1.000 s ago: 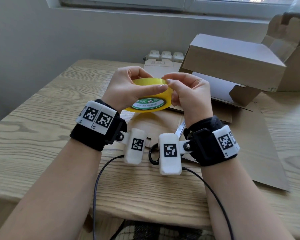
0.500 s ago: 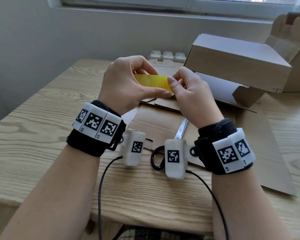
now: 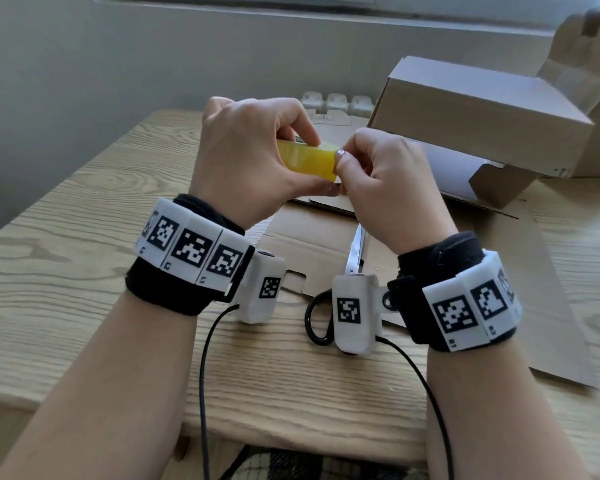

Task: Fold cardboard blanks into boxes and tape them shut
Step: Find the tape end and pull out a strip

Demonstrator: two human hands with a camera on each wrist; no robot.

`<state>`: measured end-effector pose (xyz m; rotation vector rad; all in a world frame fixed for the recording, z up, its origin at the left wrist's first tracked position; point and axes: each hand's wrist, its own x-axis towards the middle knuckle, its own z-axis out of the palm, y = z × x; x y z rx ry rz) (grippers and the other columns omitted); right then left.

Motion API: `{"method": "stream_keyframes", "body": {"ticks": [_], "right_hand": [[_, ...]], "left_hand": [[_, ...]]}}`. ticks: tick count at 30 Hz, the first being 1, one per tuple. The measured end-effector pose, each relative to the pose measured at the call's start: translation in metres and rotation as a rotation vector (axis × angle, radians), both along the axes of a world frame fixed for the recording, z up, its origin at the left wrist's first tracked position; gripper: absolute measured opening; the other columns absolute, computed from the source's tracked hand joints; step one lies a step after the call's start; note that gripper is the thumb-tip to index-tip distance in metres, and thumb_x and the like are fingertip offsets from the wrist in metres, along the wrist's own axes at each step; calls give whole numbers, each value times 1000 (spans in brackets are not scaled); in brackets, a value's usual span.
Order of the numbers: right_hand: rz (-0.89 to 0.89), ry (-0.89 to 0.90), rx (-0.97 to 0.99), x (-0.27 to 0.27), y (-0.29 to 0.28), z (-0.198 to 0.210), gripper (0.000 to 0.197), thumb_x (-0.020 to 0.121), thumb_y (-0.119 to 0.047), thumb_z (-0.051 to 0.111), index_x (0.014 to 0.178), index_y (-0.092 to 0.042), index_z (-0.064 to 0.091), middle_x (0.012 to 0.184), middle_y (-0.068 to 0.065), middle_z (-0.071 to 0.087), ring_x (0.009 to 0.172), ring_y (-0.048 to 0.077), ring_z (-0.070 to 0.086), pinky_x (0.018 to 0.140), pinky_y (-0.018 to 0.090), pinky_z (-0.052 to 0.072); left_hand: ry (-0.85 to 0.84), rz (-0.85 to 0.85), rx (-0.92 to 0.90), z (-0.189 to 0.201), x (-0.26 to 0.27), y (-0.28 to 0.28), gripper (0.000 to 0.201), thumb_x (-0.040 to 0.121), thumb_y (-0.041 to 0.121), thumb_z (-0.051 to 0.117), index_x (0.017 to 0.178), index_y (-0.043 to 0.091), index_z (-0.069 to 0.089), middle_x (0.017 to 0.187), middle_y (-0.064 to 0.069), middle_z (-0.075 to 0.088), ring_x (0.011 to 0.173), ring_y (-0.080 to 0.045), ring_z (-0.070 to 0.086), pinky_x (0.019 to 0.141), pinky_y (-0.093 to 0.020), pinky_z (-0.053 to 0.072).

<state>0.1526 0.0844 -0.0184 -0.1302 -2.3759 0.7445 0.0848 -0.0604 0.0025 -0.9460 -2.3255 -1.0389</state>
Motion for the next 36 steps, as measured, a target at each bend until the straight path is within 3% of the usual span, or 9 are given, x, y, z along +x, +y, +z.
{"method": "stream_keyframes", "body": {"ticks": [3,7,12,16,18,21,25,30,36], "right_hand": [[2,-4,-35,-1,0,-1,18,95,-18,50,79,-16,58,73,0,61,78,22,58,67,33,45],[47,-9,-154,-1,2,0,21,95,-14,51,77,-13,60,75,7,66,68,20,60,64,30,51],[56,58,-264,-3,0,0,20,83,-20,51,70,-8,60,68,10,65,65,28,61,63,38,54],[63,65,-380,-5,0,0,18,77,-22,50,64,-11,55,63,14,60,56,22,55,55,36,48],[72,82,-450,-5,1,0,17,78,-19,51,62,-15,55,59,9,56,51,14,52,53,31,43],[74,135,-523,-3,4,2,17,84,-27,54,70,-20,56,62,3,54,54,15,49,55,33,40],[78,133,-454,-1,9,2,9,87,-36,62,79,-33,66,71,-13,59,63,14,51,59,32,41],[143,63,-531,2,10,2,10,90,-21,70,90,-14,77,56,-19,62,50,-4,55,51,10,39],[193,-28,-657,7,8,6,9,88,-6,67,91,-6,76,46,-13,56,39,0,48,43,9,34]], "left_hand": [[10,0,-6,-1,0,0,61,48,76,74,88,30,70,71,20,56,73,19,36,80,-30,35],[24,-11,3,0,0,-1,65,46,81,68,87,30,70,69,24,53,73,17,39,82,-32,37],[49,-32,6,-1,1,0,60,48,75,76,88,32,70,71,24,52,75,16,39,80,-31,36],[-9,-72,76,-4,-1,1,57,48,72,80,84,29,71,68,19,59,71,0,57,79,-43,51],[-65,-90,105,-5,-2,1,57,48,71,81,84,29,71,69,16,62,70,-4,61,73,-39,53],[-199,-152,193,-5,-5,1,54,48,65,85,83,27,71,73,10,67,68,-6,64,62,-29,54],[-409,-248,332,-7,-8,1,45,53,50,92,80,22,70,77,3,70,69,-8,66,63,-25,54],[-644,-301,387,-10,-10,2,51,59,45,90,88,8,71,81,-10,73,69,-16,69,65,-29,57],[-894,-367,381,-11,-11,3,41,62,40,78,86,8,66,71,-3,71,60,-14,66,56,-23,53]]}}
